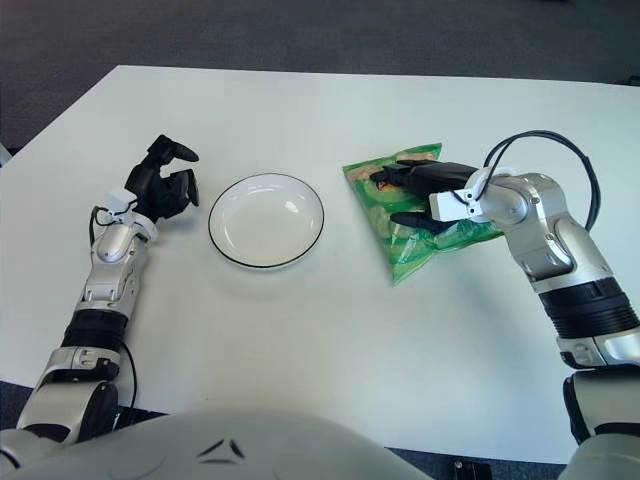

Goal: Put the snack into the plate.

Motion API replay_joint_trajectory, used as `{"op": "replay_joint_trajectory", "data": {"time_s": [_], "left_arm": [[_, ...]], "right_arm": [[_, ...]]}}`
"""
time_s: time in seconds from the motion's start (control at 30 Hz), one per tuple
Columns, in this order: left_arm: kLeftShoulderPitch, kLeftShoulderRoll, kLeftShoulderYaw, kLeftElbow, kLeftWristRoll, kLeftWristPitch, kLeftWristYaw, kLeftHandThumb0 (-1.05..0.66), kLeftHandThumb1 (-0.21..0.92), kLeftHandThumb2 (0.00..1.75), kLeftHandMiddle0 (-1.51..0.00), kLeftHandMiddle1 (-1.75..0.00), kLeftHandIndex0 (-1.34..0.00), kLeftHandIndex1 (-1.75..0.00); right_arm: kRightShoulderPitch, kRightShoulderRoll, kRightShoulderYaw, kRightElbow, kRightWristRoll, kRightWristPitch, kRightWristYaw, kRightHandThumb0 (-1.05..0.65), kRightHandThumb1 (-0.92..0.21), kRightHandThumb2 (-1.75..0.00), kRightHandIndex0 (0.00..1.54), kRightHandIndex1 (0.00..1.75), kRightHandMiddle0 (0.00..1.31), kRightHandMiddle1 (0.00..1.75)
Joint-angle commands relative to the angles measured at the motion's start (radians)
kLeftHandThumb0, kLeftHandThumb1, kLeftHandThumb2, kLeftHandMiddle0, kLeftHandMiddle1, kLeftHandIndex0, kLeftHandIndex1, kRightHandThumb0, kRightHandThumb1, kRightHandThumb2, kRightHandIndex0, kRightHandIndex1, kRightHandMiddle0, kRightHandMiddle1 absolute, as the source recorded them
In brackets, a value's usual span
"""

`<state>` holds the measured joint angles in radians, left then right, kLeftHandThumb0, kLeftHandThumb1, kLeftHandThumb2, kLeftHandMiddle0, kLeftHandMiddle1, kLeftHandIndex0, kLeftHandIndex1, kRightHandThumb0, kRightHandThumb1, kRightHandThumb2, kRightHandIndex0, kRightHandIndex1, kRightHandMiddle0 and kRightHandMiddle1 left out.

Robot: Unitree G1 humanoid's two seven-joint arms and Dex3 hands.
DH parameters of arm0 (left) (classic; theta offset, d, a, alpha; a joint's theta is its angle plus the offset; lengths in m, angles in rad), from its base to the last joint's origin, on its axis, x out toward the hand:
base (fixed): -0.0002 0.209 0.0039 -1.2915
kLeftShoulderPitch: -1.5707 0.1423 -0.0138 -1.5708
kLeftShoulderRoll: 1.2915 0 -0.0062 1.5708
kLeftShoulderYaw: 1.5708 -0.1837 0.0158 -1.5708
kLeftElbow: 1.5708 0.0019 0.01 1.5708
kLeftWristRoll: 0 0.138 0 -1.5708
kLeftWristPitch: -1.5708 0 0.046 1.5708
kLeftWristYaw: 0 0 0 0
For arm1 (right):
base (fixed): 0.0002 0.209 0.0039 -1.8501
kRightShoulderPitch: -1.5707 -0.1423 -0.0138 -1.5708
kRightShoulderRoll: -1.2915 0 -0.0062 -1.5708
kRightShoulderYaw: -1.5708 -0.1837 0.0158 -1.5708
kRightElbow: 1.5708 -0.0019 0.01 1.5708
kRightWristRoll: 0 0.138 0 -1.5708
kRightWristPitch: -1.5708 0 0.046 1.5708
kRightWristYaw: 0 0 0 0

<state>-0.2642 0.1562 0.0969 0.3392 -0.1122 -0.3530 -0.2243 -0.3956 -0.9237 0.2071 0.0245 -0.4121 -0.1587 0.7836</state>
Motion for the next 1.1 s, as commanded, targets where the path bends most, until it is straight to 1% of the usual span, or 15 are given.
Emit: {"op": "replay_joint_trajectory", "data": {"time_s": [0.0,0.17,0.27,0.37,0.4,0.43,0.47,0.53,0.63,0.67,0.7,0.77,0.87,0.97,1.07], "left_arm": [[0.101,-0.034,-0.007,0.037,0.006,-0.01,0.015,-0.37,0.77,0.73,-1.05,-1.75,-0.28,-1.75],[0.103,-0.03,-0.009,0.035,0.015,-0.02,0.02,-0.37,0.77,0.73,-1.06,-1.75,-0.29,-1.75],[0.102,-0.029,-0.009,0.04,0.019,-0.031,0.022,-0.37,0.77,0.73,-1.06,-1.75,-0.29,-1.75],[0.101,-0.028,-0.01,0.043,0.022,-0.038,0.024,-0.37,0.77,0.74,-1.06,-1.75,-0.29,-1.75],[0.101,-0.028,-0.01,0.044,0.023,-0.04,0.025,-0.37,0.77,0.74,-1.06,-1.75,-0.29,-1.75],[0.101,-0.027,-0.01,0.047,0.024,-0.043,0.025,-0.37,0.77,0.74,-1.06,-1.75,-0.29,-1.75],[0.1,-0.027,-0.01,0.049,0.025,-0.045,0.026,-0.37,0.77,0.74,-1.06,-1.75,-0.29,-1.75],[0.101,-0.026,-0.011,0.05,0.027,-0.05,0.026,-0.37,0.76,0.74,-1.06,-1.75,-0.29,-1.75],[0.101,-0.026,-0.01,0.052,0.027,-0.056,0.026,-0.37,0.76,0.74,-1.06,-1.75,-0.29,-1.75],[0.101,-0.027,-0.009,0.053,0.026,-0.058,0.026,-0.37,0.76,0.75,-1.06,-1.75,-0.29,-1.75],[0.101,-0.027,-0.009,0.054,0.027,-0.059,0.027,-0.37,0.76,0.75,-1.06,-1.75,-0.29,-1.75],[0.101,-0.027,-0.009,0.056,0.027,-0.061,0.028,-0.37,0.76,0.75,-1.06,-1.75,-0.29,-1.75],[0.1,-0.026,-0.009,0.056,0.028,-0.059,0.031,-0.37,0.76,0.75,-1.06,-1.75,-0.29,-1.75],[0.101,-0.025,-0.009,0.053,0.03,-0.055,0.033,-0.37,0.76,0.75,-1.05,-1.75,-0.29,-1.75],[0.102,-0.024,-0.01,0.048,0.031,-0.049,0.034,-0.37,0.75,0.75,-1.05,-1.75,-0.3,-1.75]], "right_arm": [[0.059,-0.003,0.061,0.051,-0.041,0.009,0.047,-1.05,-0.92,-0.81,0.0,0.0,0.0,0.43],[0.071,0.003,0.041,0.082,-0.094,0.002,-0.065,-1.0,-0.92,-0.72,0.0,0.0,0.0,0.87],[0.077,0.007,0.027,0.087,-0.122,0.0,-0.137,-0.91,-0.92,-0.62,0.04,0.02,0.02,1.17],[0.078,0.01,0.018,0.086,-0.149,0.007,-0.194,-0.85,-0.92,-0.54,0.1,0.07,0.07,1.33],[0.078,0.011,0.016,0.084,-0.158,0.011,-0.21,-0.84,-0.92,-0.52,0.09,0.2,0.09,1.37],[0.076,0.016,0.009,0.076,-0.178,0.026,-0.243,-0.81,-0.9,-0.5,0.06,0.46,0.13,1.43],[0.075,0.02,0.004,0.07,-0.192,0.037,-0.265,-0.68,-0.75,-0.7,0.04,0.84,0.27,1.52],[0.078,0.03,-0.005,0.061,-0.219,0.062,-0.311,-0.57,-0.58,-0.94,0.02,1.22,0.41,1.63],[0.09,0.054,-0.027,0.059,-0.232,0.089,-0.381,-0.51,-0.43,-1.15,0.01,1.56,0.53,1.7],[0.093,0.063,-0.035,0.062,-0.232,0.093,-0.407,-0.5,-0.37,-1.23,0.08,1.62,0.57,1.72],[0.099,0.075,-0.046,0.068,-0.23,0.09,-0.446,-0.5,-0.35,-1.25,0.11,1.65,0.58,1.72],[0.104,0.086,-0.056,0.074,-0.228,0.086,-0.488,-0.26,-0.24,-1.35,0.39,1.58,0.67,1.74],[0.109,0.104,-0.074,0.092,-0.232,0.051,-0.588,-0.09,-0.14,-1.44,0.64,1.48,0.72,1.74],[0.109,0.119,-0.086,0.109,-0.235,0.028,-0.668,-0.03,-0.08,-1.48,0.77,1.42,0.73,1.75],[0.121,0.146,-0.11,0.094,-0.222,0.029,-0.728,-0.01,-0.06,-1.52,0.84,1.45,0.67,1.75]]}}
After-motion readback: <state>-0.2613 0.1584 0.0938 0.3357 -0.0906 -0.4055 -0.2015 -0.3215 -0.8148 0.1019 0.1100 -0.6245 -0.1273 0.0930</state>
